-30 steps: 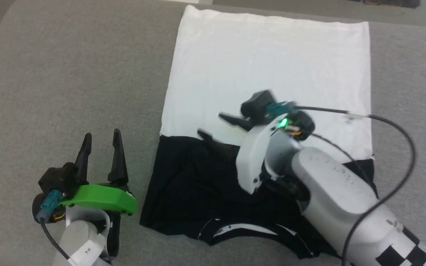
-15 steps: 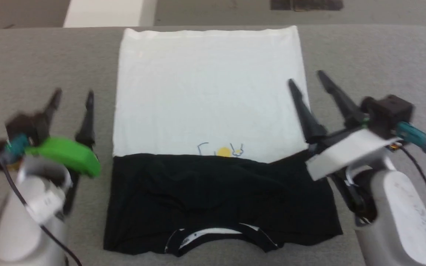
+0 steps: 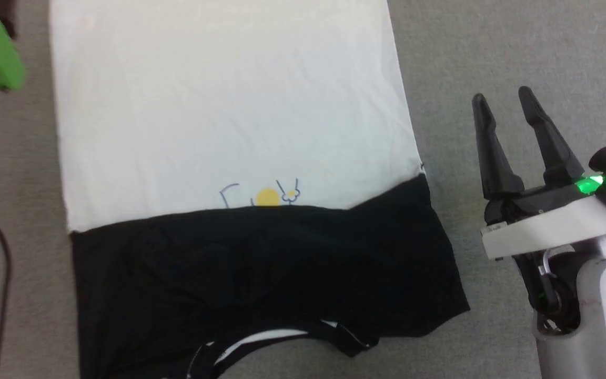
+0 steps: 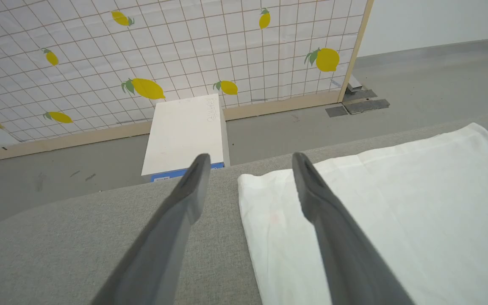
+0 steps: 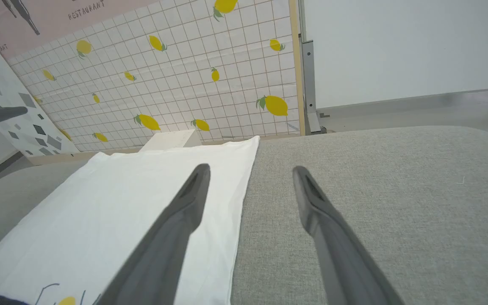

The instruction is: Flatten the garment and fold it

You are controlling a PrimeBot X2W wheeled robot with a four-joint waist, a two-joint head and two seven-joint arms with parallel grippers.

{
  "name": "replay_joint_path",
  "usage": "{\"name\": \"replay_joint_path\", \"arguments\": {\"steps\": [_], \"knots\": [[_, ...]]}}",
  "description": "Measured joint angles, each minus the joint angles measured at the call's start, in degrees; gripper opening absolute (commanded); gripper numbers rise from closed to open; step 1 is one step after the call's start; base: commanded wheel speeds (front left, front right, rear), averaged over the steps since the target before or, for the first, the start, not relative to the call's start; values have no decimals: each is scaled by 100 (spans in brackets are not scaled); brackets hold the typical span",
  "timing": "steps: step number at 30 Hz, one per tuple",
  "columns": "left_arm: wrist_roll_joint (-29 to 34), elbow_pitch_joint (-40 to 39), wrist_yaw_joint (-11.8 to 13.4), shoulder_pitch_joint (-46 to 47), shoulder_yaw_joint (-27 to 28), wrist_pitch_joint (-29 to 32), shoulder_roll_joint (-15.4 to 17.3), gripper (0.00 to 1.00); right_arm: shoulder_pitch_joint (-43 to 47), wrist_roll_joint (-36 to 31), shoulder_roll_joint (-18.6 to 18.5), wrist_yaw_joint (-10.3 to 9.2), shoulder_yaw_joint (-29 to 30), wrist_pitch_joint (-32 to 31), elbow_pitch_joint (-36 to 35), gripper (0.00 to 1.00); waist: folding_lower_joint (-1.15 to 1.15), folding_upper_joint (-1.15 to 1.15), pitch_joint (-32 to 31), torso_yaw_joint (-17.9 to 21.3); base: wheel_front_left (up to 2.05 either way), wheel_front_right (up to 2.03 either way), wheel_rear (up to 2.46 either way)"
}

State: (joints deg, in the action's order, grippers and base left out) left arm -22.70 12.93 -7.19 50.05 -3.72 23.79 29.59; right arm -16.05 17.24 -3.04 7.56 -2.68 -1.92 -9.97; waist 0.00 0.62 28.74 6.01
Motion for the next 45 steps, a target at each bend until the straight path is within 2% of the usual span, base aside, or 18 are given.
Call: {"name": "replay_joint_path", "arguments": {"steps": [4, 13, 23, 25, 27, 33, 35, 37, 41, 45], "knots": [[-56, 120, 129, 533, 83, 831, 258, 100, 1, 111, 3, 0, -22, 103, -86, 100, 0, 0, 422, 232, 0, 0, 0], [98, 118, 777, 1060, 145, 2335, 703, 100, -15, 271, 4, 0, -325, 279, -126, 100, 1, 0, 1161, 768, 0, 0, 0], [410, -196, 1239, 1111, 216, 2959, 1098, 100, -41, 316, 4, 0, -449, 347, -102, 100, 1, 0, 1574, 1166, 0, 0, 0], [457, -250, 1281, 1102, 211, 2962, 1145, 31, -50, 316, 4, 0, -468, 346, -99, 100, 1, 0, 1592, 1180, 0, 0, 0], [453, -261, 1281, 1093, 216, 3003, 1150, 0, -80, 289, 4, 0, -486, 335, -99, 100, 0, 0, 1585, 1166, 0, 0, 0], [392, -257, 1179, 1049, 169, 2677, 1131, 0, -617, -31, 2, 0, -483, 109, -216, 100, 0, 0, 1558, 1039, 0, 0, 0], [343, -203, 1121, 1054, 129, 2536, 1069, 0, -1152, -152, 2, 0, -479, -21, -260, 100, 0, 0, 1545, 981, 0, 0, 0], [302, -111, 1016, 1111, 41, 2343, 943, 0, -2132, -175, 3, 0, -464, -311, -127, 100, 0, 0, 1534, 881, 0, 0, 0], [290, -21, 904, 1302, -135, 2105, 734, 0, -3588, -73, 4, 0, -437, -850, 689, 100, 0, 0, 1559, 708, 0, 0, 0], [226, 51, 823, 1477, -325, 1881, 409, 0, -4608, -59, 12, 0, -486, -1626, 1775, 100, 0, 0, 1607, 497, 0, 0, 0]]}}
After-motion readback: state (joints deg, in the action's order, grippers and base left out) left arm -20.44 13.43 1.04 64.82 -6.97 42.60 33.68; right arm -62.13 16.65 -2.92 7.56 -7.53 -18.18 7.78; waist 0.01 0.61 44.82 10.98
